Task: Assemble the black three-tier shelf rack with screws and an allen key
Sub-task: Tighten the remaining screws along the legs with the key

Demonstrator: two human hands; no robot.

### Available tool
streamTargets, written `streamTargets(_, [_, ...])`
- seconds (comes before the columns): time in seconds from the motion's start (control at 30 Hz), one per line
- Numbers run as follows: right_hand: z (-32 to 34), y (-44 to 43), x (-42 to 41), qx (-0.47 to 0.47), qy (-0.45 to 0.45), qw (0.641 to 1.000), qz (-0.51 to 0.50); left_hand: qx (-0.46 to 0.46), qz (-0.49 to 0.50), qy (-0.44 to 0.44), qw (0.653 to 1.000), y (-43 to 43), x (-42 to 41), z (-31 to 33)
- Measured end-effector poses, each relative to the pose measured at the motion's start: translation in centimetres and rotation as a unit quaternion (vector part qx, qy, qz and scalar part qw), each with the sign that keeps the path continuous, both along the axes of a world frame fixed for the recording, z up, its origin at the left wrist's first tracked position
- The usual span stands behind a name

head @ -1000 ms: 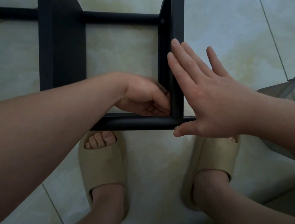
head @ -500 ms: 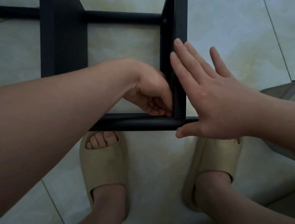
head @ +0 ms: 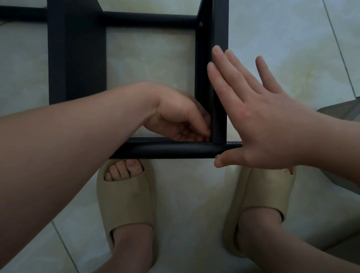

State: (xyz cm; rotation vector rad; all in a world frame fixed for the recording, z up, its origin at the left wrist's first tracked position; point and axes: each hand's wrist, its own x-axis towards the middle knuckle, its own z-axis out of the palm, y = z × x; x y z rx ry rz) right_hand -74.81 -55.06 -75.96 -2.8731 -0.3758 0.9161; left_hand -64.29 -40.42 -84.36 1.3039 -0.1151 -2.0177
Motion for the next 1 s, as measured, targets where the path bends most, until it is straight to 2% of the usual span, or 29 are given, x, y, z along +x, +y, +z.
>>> streamTargets(0.2, [0.0, 0.0, 0.0, -0.001, 0.001, 1.0, 0.001, -0.035, 0.024, 0.001, 0.999, 0.1, -0.2, 0.0])
streamTargets(0.37, [-0.1, 0.0, 0.0, 0.001, -0.001, 1.0, 0.001, -0.063, 0.085, 0.034, 0.994, 0.9, -1.4, -0.2])
streamTargets(0.53, [0.0, 0.0, 0.0, -0.001, 0.0, 1.0, 0.003, -0.063, 0.086, 0.033, 0.994, 0.9, -1.4, -0.1])
streamTargets(0.73, [-0.1, 0.0, -0.1, 0.002, 0.0, 1.0, -0.001, -0.017, 0.036, 0.02, 0.999, 0.7, -1.1, 0.0])
streamTargets(0.9, [-0.1, 0.0, -0.1, 0.004, -0.003, 1.0, -0.002, 0.014, -0.026, -0.063, 0.998, -0.5, -0.1, 0.6])
streamTargets(1.0, [-0.1, 0.0, -0.1, 0.004, -0.002, 1.0, -0.001, 0.034, -0.053, -0.077, 0.995, -1.1, 0.2, 0.9])
